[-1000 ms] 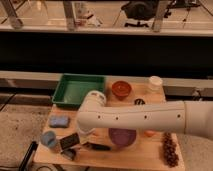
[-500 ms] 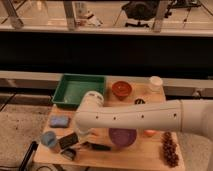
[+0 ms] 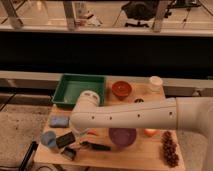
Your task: Place eraser in plastic cup
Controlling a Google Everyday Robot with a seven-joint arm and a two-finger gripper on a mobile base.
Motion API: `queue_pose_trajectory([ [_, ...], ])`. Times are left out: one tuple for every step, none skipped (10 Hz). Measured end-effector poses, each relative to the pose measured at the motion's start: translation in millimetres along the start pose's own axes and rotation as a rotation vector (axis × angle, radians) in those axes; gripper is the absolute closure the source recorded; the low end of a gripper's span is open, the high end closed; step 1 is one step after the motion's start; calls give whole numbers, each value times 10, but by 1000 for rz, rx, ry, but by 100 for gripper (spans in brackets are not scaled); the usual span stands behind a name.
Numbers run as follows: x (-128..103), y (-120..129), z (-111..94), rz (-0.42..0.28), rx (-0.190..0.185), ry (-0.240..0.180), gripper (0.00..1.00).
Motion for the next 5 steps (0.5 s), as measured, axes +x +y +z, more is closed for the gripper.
queue_pose_trajectory([
  [-84,-75,27,-24,2,-13,100],
  [-131,-129,44,-41,3,-20,100],
  [-158,-167,58,-52,4,-26,100],
  [-229,-237,91,-79,4,-33,100],
  [-296,-288,125,-101,2,-42,100],
])
